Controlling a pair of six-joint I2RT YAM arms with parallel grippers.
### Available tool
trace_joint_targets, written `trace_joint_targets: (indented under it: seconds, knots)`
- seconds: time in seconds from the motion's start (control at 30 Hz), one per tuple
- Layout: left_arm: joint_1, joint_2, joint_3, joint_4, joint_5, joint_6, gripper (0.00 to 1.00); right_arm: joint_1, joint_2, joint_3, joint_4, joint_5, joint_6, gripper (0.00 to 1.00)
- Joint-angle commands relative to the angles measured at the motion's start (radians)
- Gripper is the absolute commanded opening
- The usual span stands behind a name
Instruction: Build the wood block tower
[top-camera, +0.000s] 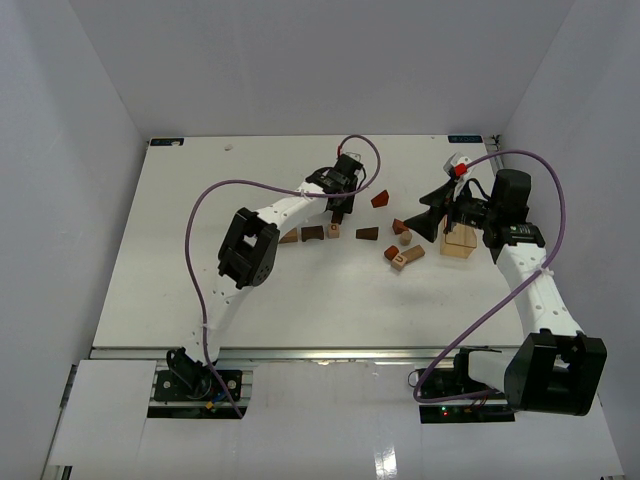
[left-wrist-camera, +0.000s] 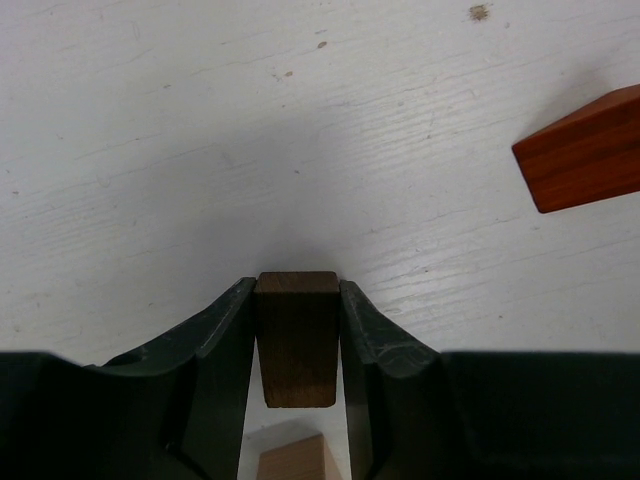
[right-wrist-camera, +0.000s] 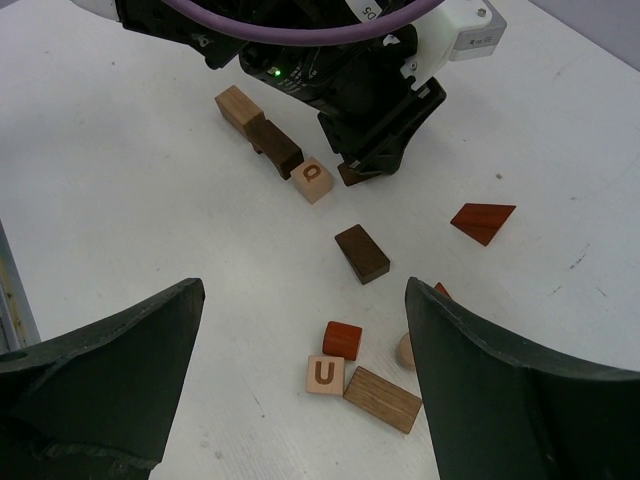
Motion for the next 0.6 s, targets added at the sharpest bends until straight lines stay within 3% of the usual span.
trace_joint_targets:
  seconds: [0.0, 0.3, 0.47, 0.57]
  knots:
    - [-0.002, -0.006, 0.045, -0.002, 0.025, -0.011, 0.43, -0.006, 0.003, -0.008, 0.027, -0.03, 0.0, 0.87]
    - [0.013, -0.023, 0.125, 0.02, 0.024, -0.002, 0.21, -0.007, 0.008, -0.015, 0.024, -0.059, -0.021, 0.86]
    - [0.04, -0.122, 0.121, 0.078, 0.144, -0.011, 0.1, -0.007, 0.002, -0.042, 0.02, -0.179, -0.126, 0.87]
    - [0.067, -0.241, 0.032, 0.159, 0.274, -0.023, 0.06, -0.007, -0.003, -0.072, 0.024, -0.24, -0.187, 0.87]
